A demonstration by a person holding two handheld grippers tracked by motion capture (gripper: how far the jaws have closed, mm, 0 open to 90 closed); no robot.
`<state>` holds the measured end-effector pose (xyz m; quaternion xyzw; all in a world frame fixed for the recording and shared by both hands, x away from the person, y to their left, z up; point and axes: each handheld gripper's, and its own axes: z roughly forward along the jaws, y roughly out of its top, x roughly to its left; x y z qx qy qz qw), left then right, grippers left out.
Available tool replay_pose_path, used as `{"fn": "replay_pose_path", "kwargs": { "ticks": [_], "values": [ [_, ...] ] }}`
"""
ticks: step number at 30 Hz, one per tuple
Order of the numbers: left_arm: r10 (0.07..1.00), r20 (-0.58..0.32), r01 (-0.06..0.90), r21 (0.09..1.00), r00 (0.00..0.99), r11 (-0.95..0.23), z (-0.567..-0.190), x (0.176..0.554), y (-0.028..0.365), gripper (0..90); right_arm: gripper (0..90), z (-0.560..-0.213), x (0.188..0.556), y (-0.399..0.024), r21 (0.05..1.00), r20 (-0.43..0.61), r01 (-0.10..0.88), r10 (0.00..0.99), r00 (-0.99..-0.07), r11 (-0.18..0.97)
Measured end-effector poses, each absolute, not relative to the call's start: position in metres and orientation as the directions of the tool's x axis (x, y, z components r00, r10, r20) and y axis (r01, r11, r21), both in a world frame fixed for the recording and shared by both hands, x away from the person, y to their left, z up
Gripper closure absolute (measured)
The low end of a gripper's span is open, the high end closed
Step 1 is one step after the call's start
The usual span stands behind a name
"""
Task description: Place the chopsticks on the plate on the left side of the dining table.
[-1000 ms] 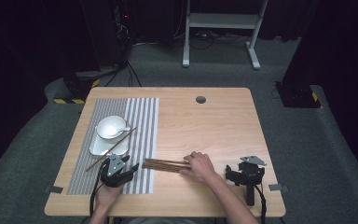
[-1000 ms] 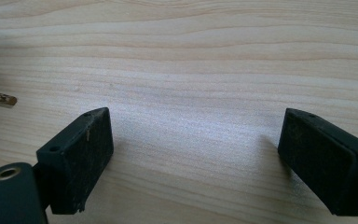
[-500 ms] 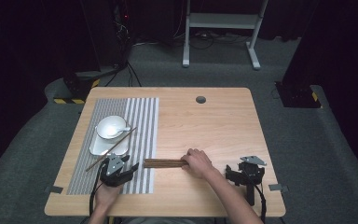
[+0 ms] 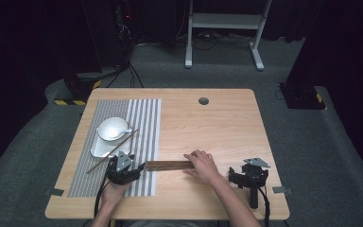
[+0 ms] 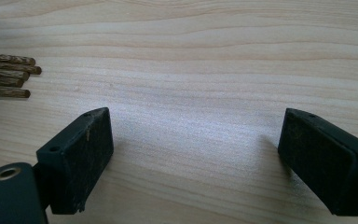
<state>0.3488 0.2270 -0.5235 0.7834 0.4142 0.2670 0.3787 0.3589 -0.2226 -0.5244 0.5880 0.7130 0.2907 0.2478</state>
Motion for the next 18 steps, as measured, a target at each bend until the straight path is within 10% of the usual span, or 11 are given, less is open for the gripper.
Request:
{"fn": "replay_pose_path", "kwargs": {
  "ticks": [18],
  "values": [
    [0.890,0.112,0.535,0.763,0.442,-0.362,-0.5255,0.3526,0.2195,34.4,9.9,-0.5244,0.3588,-0.2235,0.706,-0.010,0.693,0.981,-0.195,0.145]
  ]
}}
